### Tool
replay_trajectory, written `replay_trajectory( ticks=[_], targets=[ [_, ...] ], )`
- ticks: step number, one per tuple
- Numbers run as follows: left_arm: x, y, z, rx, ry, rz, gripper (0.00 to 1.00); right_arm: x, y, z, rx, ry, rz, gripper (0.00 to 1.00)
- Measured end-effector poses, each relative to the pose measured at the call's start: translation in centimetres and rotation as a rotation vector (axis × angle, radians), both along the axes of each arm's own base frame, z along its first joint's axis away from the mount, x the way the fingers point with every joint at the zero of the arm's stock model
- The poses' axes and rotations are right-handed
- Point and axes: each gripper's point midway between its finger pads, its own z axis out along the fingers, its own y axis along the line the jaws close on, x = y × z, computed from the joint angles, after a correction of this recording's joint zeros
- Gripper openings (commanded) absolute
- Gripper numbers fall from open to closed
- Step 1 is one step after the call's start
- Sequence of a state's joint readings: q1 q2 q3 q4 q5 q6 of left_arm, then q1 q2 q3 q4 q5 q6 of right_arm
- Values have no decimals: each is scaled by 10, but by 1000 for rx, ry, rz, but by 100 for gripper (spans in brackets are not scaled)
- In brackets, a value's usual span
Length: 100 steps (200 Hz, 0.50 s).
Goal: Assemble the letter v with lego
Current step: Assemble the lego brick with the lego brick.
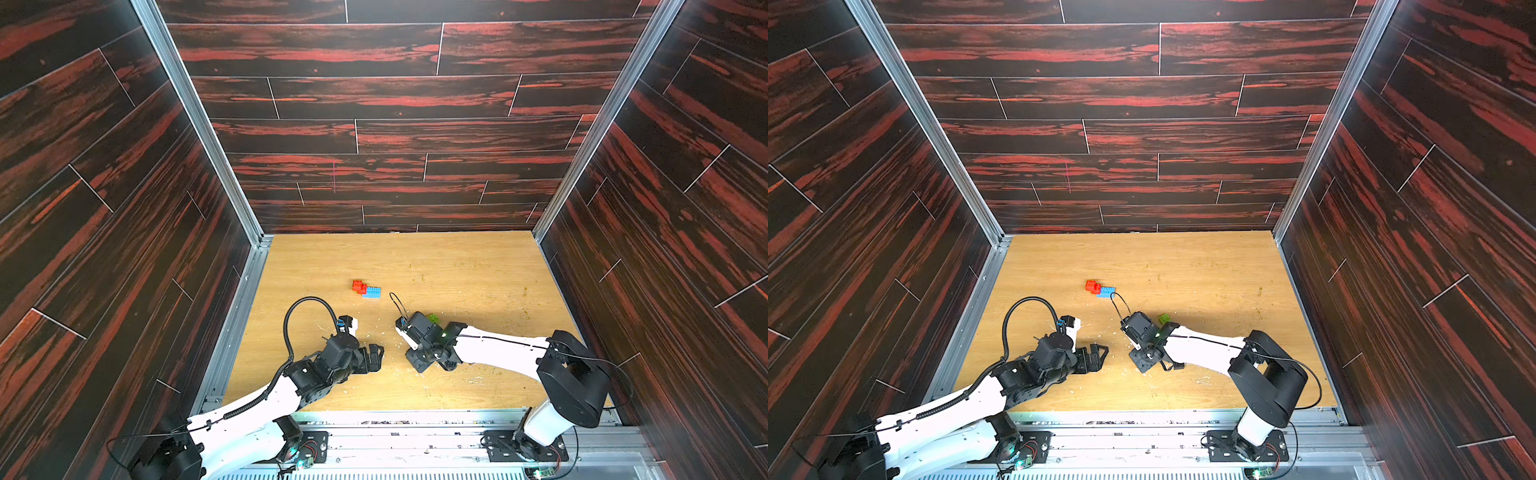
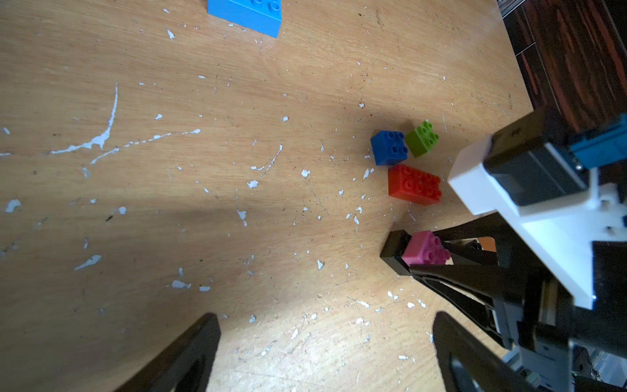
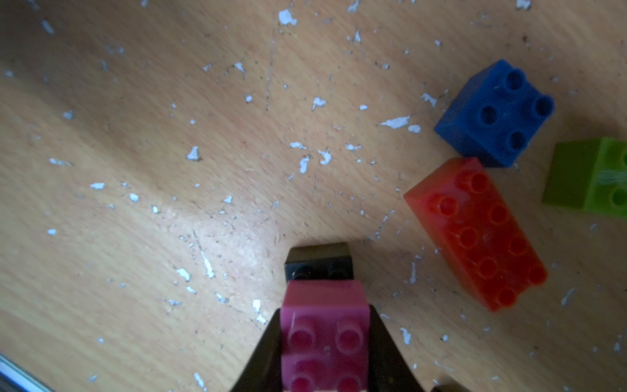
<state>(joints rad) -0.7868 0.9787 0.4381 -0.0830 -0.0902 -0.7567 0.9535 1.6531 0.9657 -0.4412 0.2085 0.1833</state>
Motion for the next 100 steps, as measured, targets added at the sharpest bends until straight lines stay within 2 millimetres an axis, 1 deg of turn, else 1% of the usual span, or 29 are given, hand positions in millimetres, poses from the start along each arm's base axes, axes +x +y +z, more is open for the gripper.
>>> replay_trajectory(
  ticks=[31, 58, 100],
  targets=[
    [0, 1, -1, 7, 3, 3, 100, -2, -3, 0, 3, -2, -11, 30],
    [-1, 3, -3, 14, 8, 6, 100, -7, -11, -2, -7, 7, -20, 30],
    [-1, 5, -1, 17, 4, 12, 100, -7, -12, -1, -8, 8, -22, 30]
  ],
)
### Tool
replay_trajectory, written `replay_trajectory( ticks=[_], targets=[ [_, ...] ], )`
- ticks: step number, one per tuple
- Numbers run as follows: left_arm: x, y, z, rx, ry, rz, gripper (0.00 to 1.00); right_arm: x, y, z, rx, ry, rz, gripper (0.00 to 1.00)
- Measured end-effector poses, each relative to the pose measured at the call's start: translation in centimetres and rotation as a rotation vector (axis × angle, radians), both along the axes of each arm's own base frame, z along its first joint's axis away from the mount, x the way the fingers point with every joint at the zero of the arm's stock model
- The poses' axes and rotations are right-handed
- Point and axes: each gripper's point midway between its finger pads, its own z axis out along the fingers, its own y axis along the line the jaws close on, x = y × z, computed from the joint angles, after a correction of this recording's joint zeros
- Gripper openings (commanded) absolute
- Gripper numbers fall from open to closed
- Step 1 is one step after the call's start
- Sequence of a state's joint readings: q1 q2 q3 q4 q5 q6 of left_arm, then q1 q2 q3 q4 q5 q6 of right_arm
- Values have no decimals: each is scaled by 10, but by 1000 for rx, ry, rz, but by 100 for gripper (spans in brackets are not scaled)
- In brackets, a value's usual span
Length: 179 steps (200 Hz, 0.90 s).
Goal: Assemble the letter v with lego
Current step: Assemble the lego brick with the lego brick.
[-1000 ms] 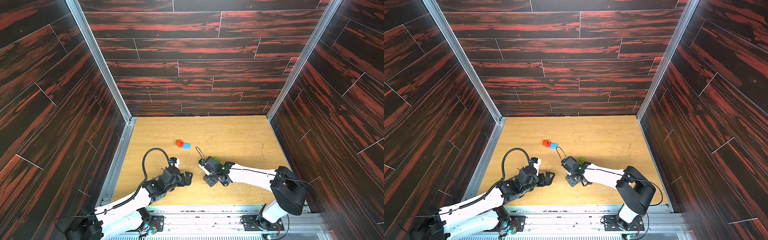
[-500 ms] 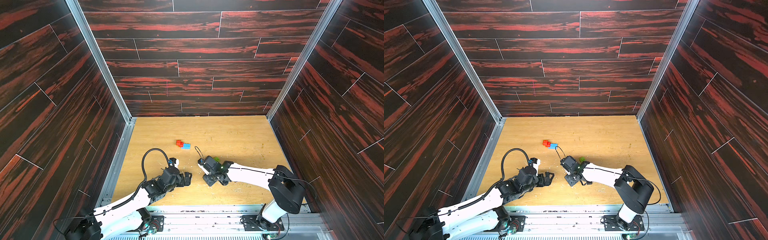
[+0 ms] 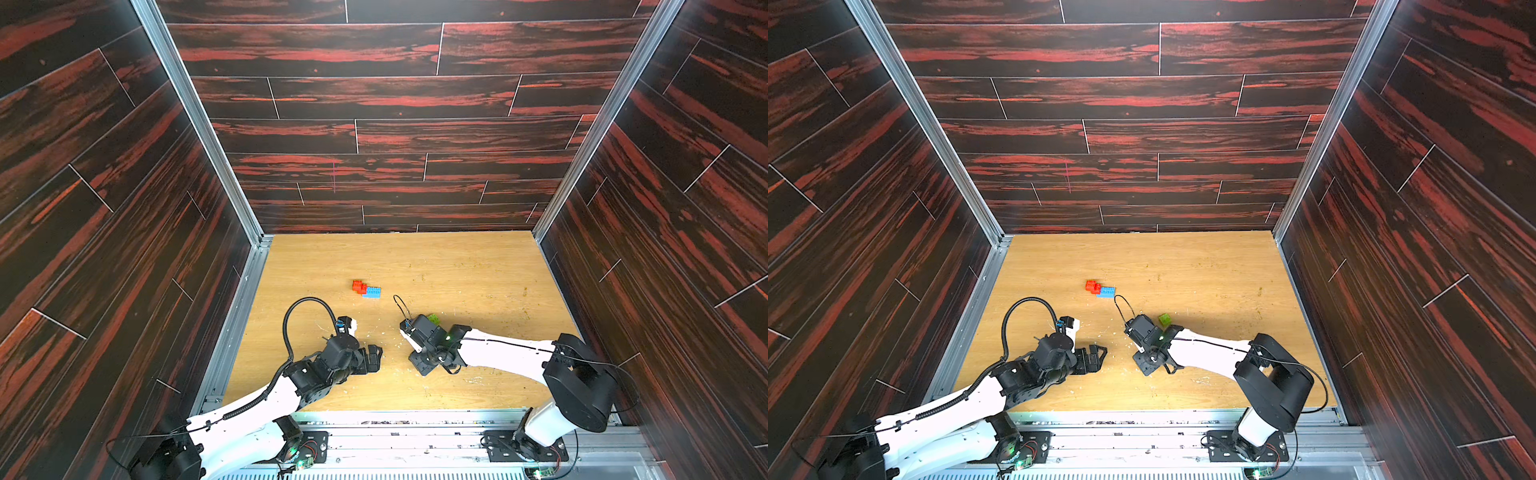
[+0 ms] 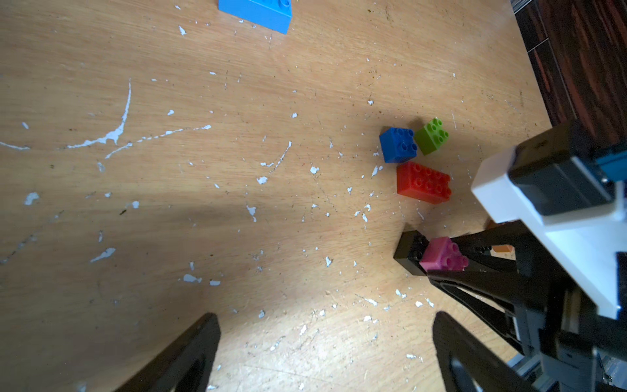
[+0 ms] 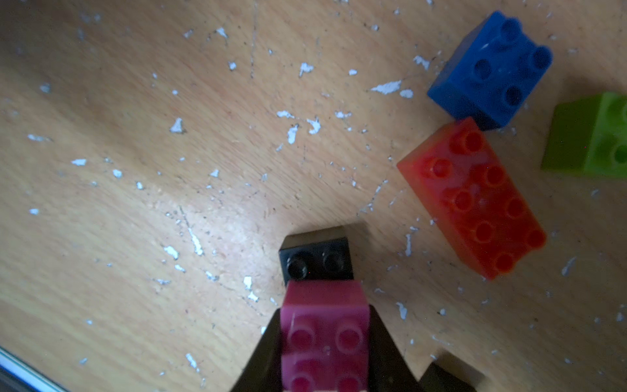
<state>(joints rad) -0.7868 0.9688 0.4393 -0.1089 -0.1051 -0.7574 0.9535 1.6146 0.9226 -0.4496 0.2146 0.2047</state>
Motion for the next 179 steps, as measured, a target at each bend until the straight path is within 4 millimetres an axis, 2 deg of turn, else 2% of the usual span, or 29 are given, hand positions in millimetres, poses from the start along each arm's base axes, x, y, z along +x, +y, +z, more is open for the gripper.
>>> replay_trajectory(
  ticks=[52, 103, 179],
  targets=[
    [0, 2, 3, -3, -8, 9, 100, 0, 0, -1, -6, 5, 1, 30],
    [-1, 7, -1, 24, 0, 21, 100, 7, 13, -2, 2, 3, 9, 30],
    [3, 21, 6, 68, -33, 68, 100, 37, 55, 1, 0, 9, 4, 29]
  ],
)
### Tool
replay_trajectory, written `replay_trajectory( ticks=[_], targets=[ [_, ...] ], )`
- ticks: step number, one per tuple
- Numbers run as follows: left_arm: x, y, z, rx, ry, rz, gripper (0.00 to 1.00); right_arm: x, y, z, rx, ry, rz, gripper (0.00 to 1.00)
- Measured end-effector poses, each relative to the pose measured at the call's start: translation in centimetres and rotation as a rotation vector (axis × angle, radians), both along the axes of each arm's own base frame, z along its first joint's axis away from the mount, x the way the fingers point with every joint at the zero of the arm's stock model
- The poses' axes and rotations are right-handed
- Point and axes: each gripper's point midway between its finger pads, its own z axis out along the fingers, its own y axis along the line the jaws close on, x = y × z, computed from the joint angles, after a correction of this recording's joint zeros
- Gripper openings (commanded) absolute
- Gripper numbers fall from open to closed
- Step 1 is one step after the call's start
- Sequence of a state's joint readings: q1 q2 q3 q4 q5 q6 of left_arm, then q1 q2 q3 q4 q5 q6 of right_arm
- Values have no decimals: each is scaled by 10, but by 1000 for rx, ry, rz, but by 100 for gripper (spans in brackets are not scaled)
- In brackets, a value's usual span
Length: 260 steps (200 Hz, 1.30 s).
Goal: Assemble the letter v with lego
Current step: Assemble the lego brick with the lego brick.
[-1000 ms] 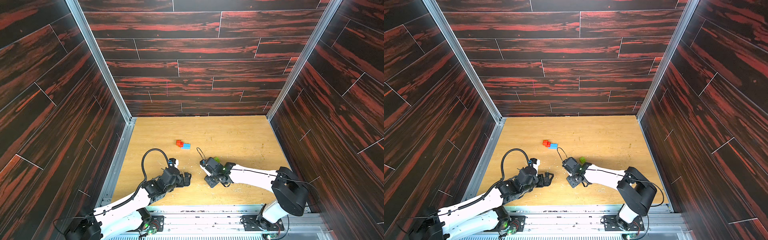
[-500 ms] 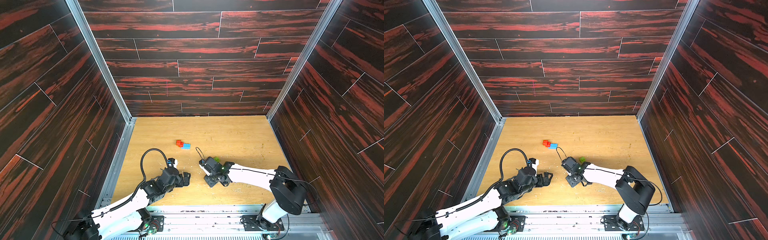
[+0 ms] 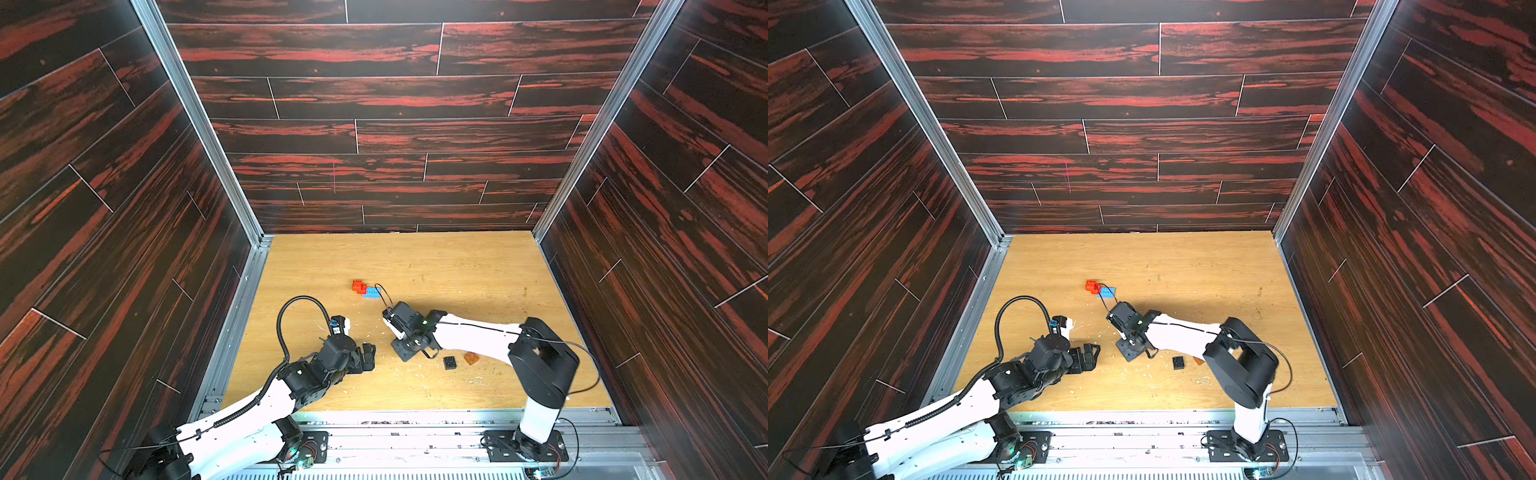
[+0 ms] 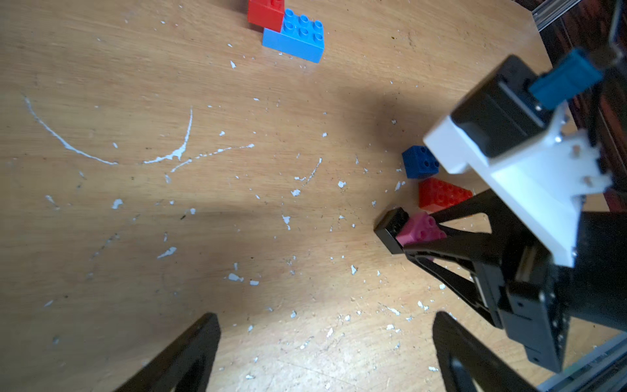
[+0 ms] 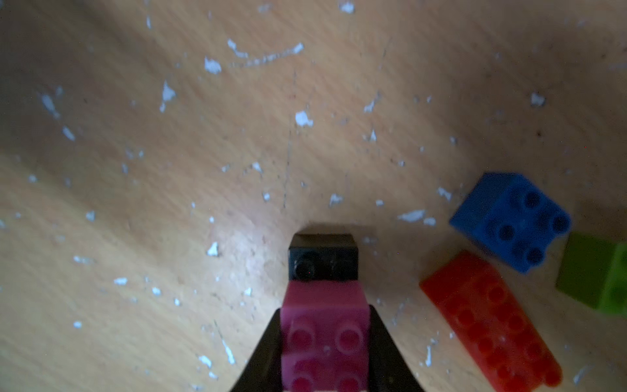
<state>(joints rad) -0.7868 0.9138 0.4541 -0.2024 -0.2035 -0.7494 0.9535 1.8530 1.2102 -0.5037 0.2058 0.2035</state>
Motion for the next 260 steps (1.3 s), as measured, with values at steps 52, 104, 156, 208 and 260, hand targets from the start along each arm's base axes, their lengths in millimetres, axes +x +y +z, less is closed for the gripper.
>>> replay_trajectory(
  ticks=[52, 104, 156, 208, 260],
  targets=[
    [-1, 2, -1, 9, 3, 5, 100, -3, -2, -1, -5, 26, -38, 29],
    [-1, 2, -7, 25, 20, 4, 100, -4, -1, -2, -8, 18, -47, 29],
    [-1, 2, -7, 23, 21, 6, 100, -9, -4, -5, -12, 14, -39, 29],
    [-1, 2, -5, 19, 16, 6, 100, -13, -4, -6, -1, 2, -20, 29],
    [-1, 2, -5, 19, 16, 7, 100, -12, -2, -5, -16, 12, -20, 29]
  ],
)
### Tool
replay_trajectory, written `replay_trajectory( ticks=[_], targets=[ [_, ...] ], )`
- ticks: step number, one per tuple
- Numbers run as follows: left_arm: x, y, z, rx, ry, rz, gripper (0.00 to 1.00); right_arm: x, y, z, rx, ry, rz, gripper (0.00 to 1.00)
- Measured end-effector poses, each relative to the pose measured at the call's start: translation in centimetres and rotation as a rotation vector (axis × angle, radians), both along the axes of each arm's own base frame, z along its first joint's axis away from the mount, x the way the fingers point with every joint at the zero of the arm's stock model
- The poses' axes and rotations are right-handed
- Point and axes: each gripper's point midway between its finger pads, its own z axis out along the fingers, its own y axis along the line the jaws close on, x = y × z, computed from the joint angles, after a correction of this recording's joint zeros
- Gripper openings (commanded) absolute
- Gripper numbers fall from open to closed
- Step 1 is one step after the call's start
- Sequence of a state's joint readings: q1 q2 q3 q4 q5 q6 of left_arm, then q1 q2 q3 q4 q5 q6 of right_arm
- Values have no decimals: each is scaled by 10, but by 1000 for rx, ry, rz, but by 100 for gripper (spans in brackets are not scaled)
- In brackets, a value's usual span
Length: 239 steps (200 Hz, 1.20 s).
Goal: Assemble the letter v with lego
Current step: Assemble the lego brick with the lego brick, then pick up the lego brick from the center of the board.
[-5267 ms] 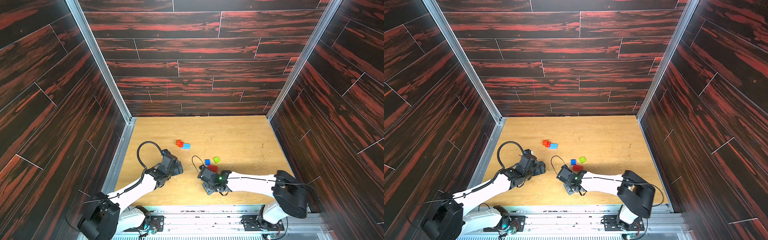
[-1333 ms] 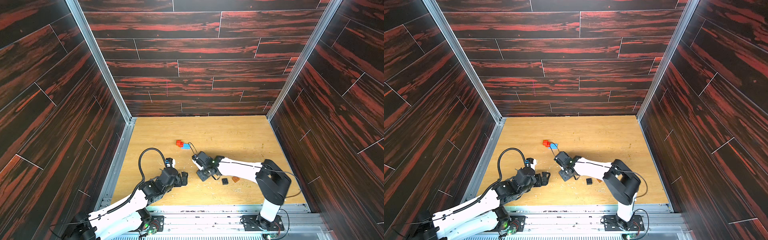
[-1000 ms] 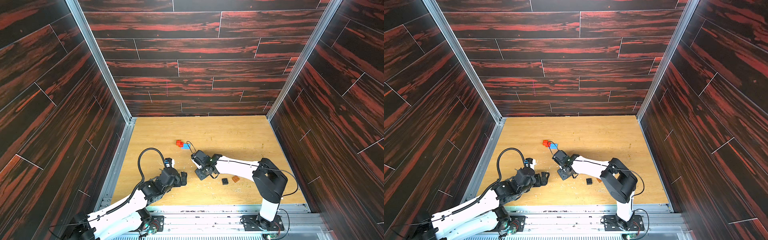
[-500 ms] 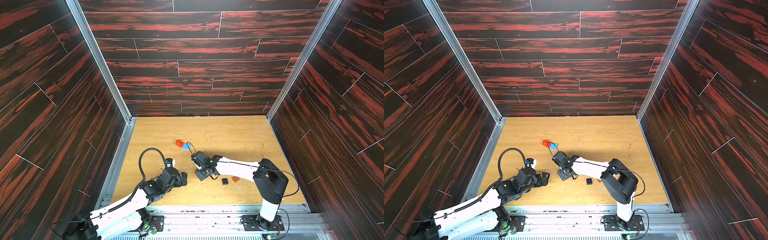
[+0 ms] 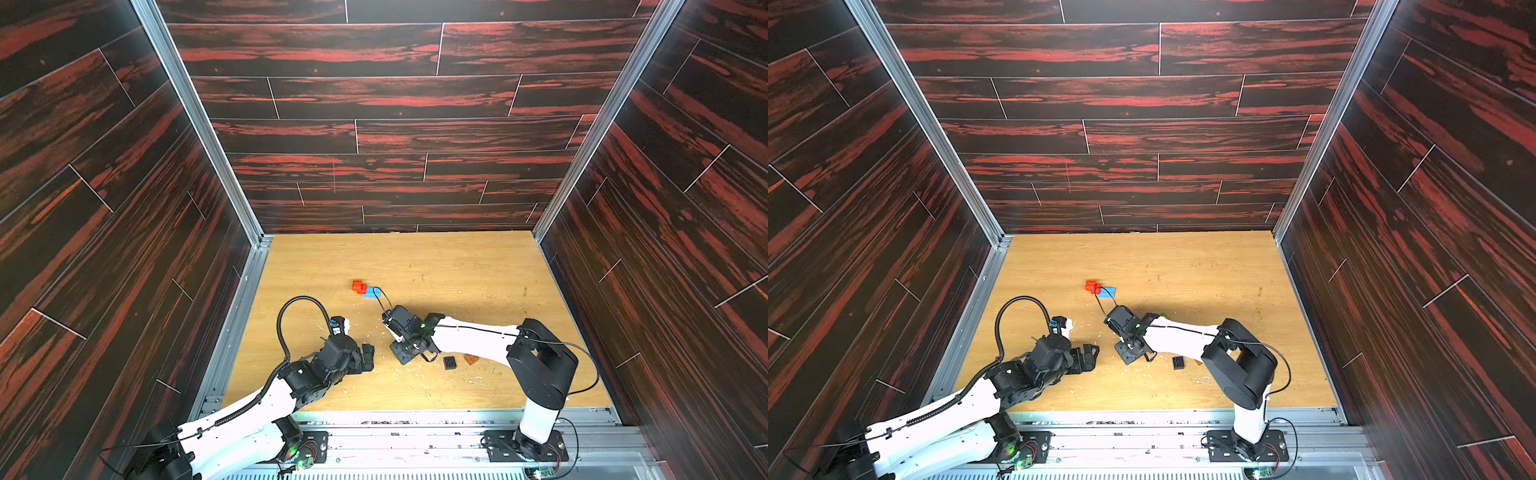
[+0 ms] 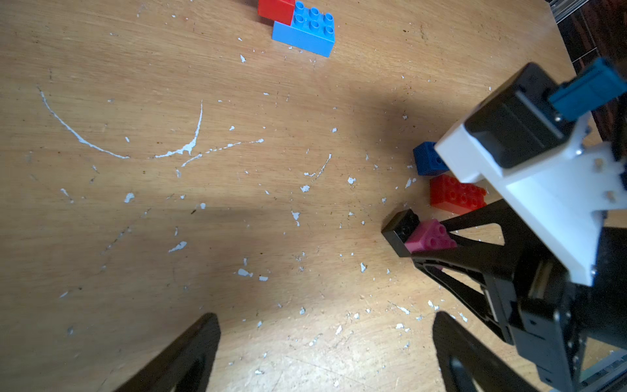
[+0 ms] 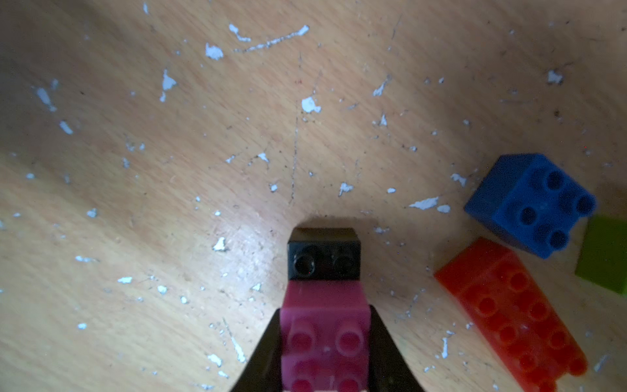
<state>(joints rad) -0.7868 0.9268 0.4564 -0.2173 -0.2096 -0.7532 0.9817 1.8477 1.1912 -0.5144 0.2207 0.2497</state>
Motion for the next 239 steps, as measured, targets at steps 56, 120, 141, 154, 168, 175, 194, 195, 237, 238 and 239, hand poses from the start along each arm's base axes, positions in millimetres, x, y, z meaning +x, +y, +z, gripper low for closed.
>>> replay_trajectory(
  ticks=[56, 120, 141, 154, 168, 175, 194, 195, 237, 238, 239],
  targets=[
    [0, 0, 1, 0, 0, 0, 100, -1, -1, 1, -45, 26, 1, 45],
    [0, 0, 1, 0, 0, 1, 100, -8, -9, -5, -90, 52, 1, 63],
    [0, 0, 1, 1, 3, 2, 100, -6, -6, -7, -74, 42, -2, 63],
    [0, 1, 0, 3, 6, 3, 100, -6, -7, -11, -68, 39, -4, 62],
    [-1, 2, -1, 8, 10, 4, 100, -7, -9, -16, -67, 40, -8, 61],
    [-1, 2, -1, 10, 11, 5, 100, -8, -9, -18, -64, 40, -14, 59],
    [-2, 3, 0, 10, 10, 8, 100, -7, -7, -18, -39, 28, -21, 58],
    [-2, 3, 0, 9, 10, 8, 100, -7, -7, -18, -38, 27, -21, 58],
    [-2, 5, 4, -1, -1, 17, 100, -8, -8, -19, 35, -12, -34, 57],
    [-2, 5, 4, 0, -1, 18, 100, -8, -8, -19, 36, -13, -35, 58],
    [-2, 5, 4, -1, -1, 18, 100, -8, -8, -19, 38, -14, -35, 57]
  ],
)
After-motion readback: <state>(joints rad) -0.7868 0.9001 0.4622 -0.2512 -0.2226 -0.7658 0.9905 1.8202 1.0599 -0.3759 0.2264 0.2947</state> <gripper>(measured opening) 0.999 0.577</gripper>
